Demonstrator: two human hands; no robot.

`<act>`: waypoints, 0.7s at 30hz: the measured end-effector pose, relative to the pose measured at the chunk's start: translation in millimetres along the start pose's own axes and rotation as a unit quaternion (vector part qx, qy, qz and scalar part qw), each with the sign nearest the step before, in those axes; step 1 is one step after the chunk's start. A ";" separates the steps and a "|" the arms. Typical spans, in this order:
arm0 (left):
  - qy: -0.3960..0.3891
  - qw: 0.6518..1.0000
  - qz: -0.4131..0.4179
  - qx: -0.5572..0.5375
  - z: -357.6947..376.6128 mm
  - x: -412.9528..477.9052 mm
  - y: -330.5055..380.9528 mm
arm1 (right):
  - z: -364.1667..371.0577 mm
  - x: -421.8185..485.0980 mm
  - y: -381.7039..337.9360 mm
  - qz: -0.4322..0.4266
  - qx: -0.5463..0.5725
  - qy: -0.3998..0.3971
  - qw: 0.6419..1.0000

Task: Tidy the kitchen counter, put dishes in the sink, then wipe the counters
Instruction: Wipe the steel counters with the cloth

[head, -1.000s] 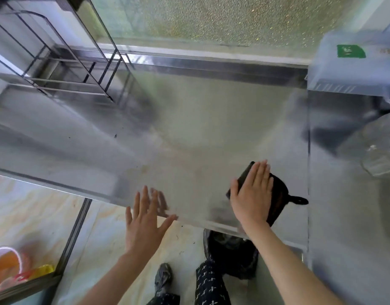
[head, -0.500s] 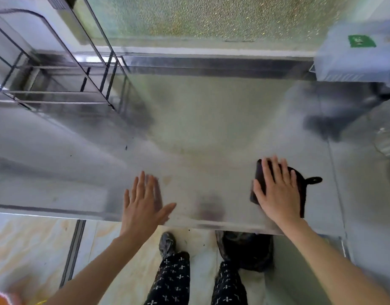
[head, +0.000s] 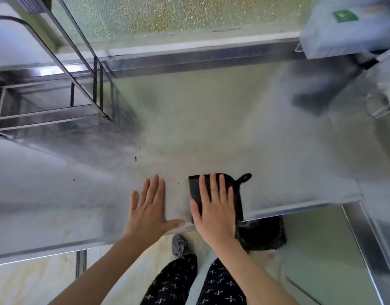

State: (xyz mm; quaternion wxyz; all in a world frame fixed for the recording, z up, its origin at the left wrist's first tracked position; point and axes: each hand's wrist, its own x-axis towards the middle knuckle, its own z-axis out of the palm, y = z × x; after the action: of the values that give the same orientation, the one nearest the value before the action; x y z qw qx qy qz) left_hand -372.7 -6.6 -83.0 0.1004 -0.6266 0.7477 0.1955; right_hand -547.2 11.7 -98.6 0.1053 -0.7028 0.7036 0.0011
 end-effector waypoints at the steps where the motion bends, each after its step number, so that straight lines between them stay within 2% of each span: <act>1: -0.003 1.000 0.001 0.003 0.5 -0.8 -0.9 | 1.7 -2.3 -6.6 -0.042 -0.004 -0.005 0.999; 3: -0.005 1.000 0.003 0.008 2.0 -0.2 -1.3 | 1.9 -0.8 -1.4 -0.102 -0.016 -0.013 0.995; 5: -0.004 1.000 0.005 0.005 1.1 0.3 -1.1 | -1.5 5.4 23.3 -0.106 -0.029 -0.015 0.994; 7: -0.011 1.000 0.007 0.006 0.4 0.6 -1.7 | -6.2 17.2 62.5 -0.037 -0.036 -0.003 0.999; 10: -0.023 1.000 0.004 0.007 -0.8 0.6 -3.0 | -17.6 43.9 119.3 0.122 -0.019 0.020 0.992; 12: -0.031 0.999 0.001 0.004 -2.1 1.6 -3.0 | -23.4 68.9 133.3 0.217 0.010 0.031 0.976; 14: -0.037 0.999 0.002 0.010 -2.0 2.5 -2.9 | -26.3 93.8 120.3 0.276 0.038 0.032 0.960; 16: -0.040 0.999 0.002 0.018 -0.8 3.8 -3.4 | -25.8 106.0 88.2 0.249 0.037 0.037 0.967; 19: -0.040 0.999 0.002 0.025 0.9 4.5 -4.1 | -15.6 97.7 26.2 0.093 0.019 0.029 0.995; 21: -0.041 0.999 -0.002 0.021 1.4 4.5 -4.0 | -5.2 86.9 -12.9 -0.030 0.007 0.020 0.999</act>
State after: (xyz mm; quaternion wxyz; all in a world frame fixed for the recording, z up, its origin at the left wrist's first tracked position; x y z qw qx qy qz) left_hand -369.8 -10.6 -86.6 0.1444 -0.6175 0.7454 0.2053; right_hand -534.3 -75.1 -104.6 0.0963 -0.7228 0.6840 -0.0211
